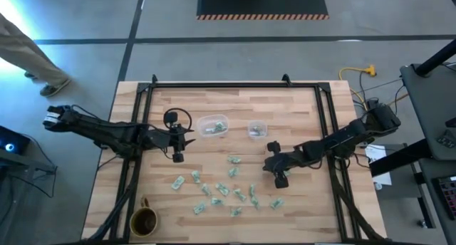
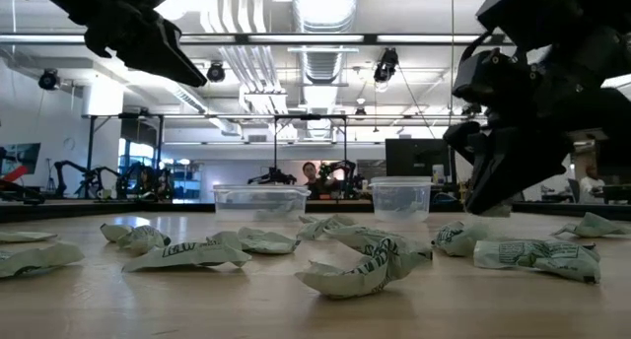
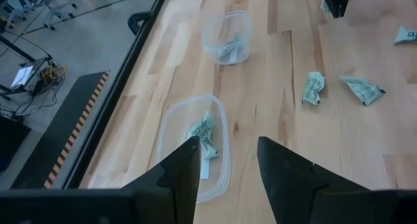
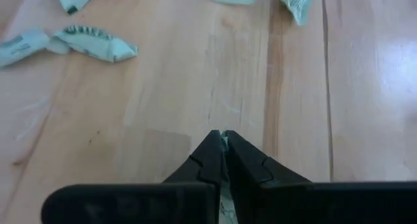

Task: Pick and place Stevia / Truvia into bins
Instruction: Put the stevia packet into the transparent square container

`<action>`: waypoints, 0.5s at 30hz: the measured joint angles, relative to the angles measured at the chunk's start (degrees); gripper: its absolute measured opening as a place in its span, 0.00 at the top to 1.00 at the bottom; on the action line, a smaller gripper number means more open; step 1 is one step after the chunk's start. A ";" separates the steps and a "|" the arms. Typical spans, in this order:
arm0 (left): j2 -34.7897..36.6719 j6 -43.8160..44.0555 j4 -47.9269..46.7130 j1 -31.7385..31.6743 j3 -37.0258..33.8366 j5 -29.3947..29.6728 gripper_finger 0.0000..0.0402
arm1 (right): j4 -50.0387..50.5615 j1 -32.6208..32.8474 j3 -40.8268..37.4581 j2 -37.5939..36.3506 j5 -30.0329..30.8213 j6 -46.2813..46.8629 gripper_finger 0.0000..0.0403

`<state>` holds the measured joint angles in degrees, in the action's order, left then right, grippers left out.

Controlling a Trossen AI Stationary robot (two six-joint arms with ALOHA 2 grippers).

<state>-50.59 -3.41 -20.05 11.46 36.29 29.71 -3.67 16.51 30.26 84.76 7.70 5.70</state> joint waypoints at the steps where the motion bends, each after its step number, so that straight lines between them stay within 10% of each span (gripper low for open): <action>1: 0.00 -0.01 0.00 0.00 0.00 0.01 0.66 | 0.48 0.00 0.46 -0.34 0.14 -0.14 0.98; 15: 0.00 -0.38 0.27 -0.02 0.00 0.02 0.66 | 4.33 -1.64 6.07 -10.01 16.71 -18.20 0.98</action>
<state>-50.59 -3.79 -19.78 11.44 36.29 29.74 0.66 14.87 36.33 74.76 24.42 -12.50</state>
